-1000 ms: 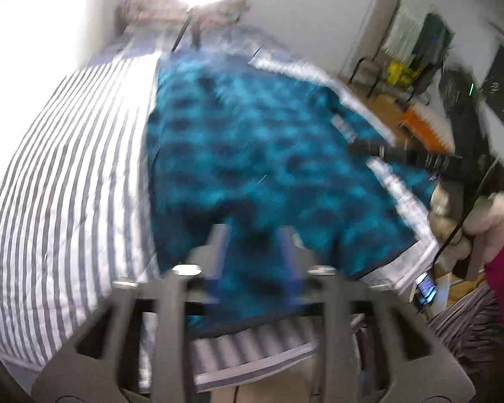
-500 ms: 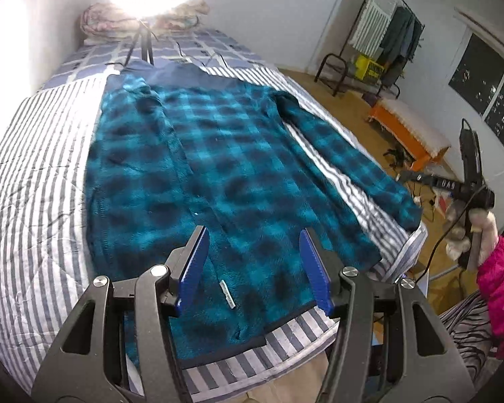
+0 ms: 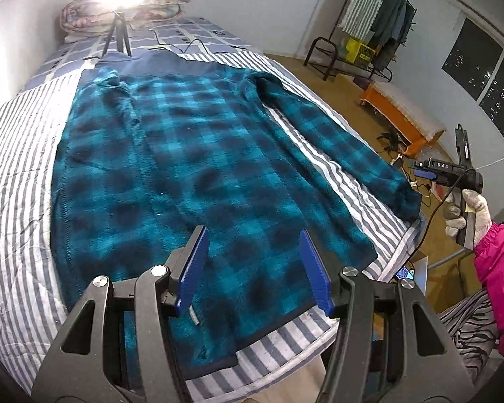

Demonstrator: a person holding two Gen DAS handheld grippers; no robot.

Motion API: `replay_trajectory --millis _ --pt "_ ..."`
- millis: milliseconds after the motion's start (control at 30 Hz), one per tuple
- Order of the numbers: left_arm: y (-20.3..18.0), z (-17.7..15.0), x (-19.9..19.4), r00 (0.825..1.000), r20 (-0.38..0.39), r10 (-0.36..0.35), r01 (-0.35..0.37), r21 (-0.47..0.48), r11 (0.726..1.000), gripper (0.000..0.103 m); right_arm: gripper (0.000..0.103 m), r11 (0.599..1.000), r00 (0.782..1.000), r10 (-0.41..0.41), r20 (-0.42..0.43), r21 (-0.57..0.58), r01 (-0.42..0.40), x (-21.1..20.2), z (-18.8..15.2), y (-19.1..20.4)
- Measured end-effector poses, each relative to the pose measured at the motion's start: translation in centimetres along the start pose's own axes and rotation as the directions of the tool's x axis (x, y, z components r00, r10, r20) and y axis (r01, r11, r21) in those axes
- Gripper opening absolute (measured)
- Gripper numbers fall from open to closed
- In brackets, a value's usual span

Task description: Fold large clothes

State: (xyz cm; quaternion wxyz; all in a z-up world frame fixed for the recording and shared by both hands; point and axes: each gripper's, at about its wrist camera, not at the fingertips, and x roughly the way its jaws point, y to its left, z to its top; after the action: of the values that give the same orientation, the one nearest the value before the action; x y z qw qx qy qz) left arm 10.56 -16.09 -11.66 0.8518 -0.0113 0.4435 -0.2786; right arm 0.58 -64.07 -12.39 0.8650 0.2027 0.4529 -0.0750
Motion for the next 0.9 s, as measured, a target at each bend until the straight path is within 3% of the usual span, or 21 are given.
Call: replay_trajectory --millis 433,467,533,633,667,800,900 --pt "-0.9 -0.2 1.1 1.000 -0.024 -0.013 0.013 0.002 1.000 0.057 0.061 0.998 0.995 -0.044 -0.085 0.035 0.047 1.7 -1.4 -3.9" --pt "-1.0 -0.2 1.1 1.000 -0.026 -0.012 0.013 0.003 1.000 0.057 0.057 0.998 0.995 -0.046 -0.088 0.026 0.048 1.7 -1.4 -3.8" --pt "-1.1 -0.3 1.1 1.000 -0.026 -0.011 0.011 0.007 1.000 0.057 0.027 0.999 0.993 -0.038 -0.108 0.011 0.039 2.0 -1.2 -3.5" --pt "-1.1 -0.3 1.0 1.000 -0.020 -0.015 0.015 0.008 1.000 0.057 0.002 0.998 0.990 -0.055 -0.128 0.001 0.056 2.0 -1.1 -3.1" --pt "-1.1 -0.3 1.0 1.000 -0.017 -0.015 0.016 0.010 1.000 0.057 0.001 0.999 0.990 -0.050 -0.131 0.001 0.051 1.9 -1.1 -3.0" --pt "-1.2 -0.4 0.8 1.000 -0.017 -0.023 0.023 0.011 1.000 0.057 0.003 1.000 0.995 -0.025 -0.099 -0.014 0.023 0.8 -1.1 -2.6" --pt "-1.1 -0.6 1.0 0.999 -0.023 -0.022 0.023 0.011 1.000 0.057 0.047 0.999 0.996 -0.035 -0.076 -0.019 0.034 0.8 -0.6 -2.5"
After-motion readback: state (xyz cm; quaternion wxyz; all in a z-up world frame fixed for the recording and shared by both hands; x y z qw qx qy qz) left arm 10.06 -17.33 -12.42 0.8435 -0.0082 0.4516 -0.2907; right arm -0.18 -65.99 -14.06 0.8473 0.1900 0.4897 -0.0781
